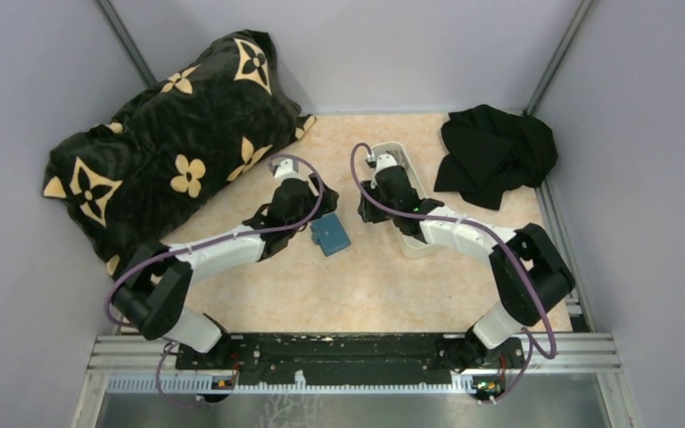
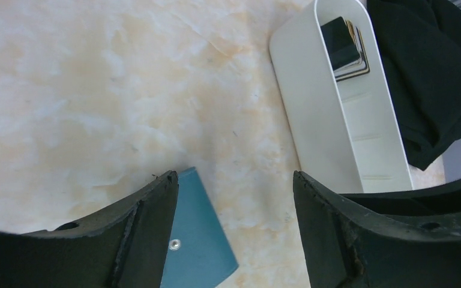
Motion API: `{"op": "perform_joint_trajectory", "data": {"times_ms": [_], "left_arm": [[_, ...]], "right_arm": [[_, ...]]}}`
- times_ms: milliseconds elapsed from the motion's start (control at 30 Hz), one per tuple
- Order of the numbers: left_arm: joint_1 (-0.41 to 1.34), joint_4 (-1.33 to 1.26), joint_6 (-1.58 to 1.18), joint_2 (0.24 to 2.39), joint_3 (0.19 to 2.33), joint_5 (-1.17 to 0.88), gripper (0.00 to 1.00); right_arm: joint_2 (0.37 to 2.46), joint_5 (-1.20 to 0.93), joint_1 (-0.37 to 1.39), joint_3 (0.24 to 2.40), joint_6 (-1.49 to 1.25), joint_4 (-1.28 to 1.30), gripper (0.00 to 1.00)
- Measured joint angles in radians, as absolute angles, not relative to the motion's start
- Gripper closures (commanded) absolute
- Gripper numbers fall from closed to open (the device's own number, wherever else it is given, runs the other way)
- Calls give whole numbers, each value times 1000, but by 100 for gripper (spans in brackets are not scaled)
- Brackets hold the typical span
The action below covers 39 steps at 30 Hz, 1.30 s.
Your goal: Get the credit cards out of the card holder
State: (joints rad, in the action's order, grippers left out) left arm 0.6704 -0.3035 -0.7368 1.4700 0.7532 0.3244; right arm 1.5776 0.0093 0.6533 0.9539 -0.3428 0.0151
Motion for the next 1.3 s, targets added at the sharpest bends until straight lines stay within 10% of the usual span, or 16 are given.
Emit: {"op": "perform_joint_trajectory", "data": {"times_ms": [1300], "left_arm": [[802, -9, -950, 1458, 685, 438, 24]], "right_arm": [[1546, -17, 626, 896, -388, -25, 73]]}}
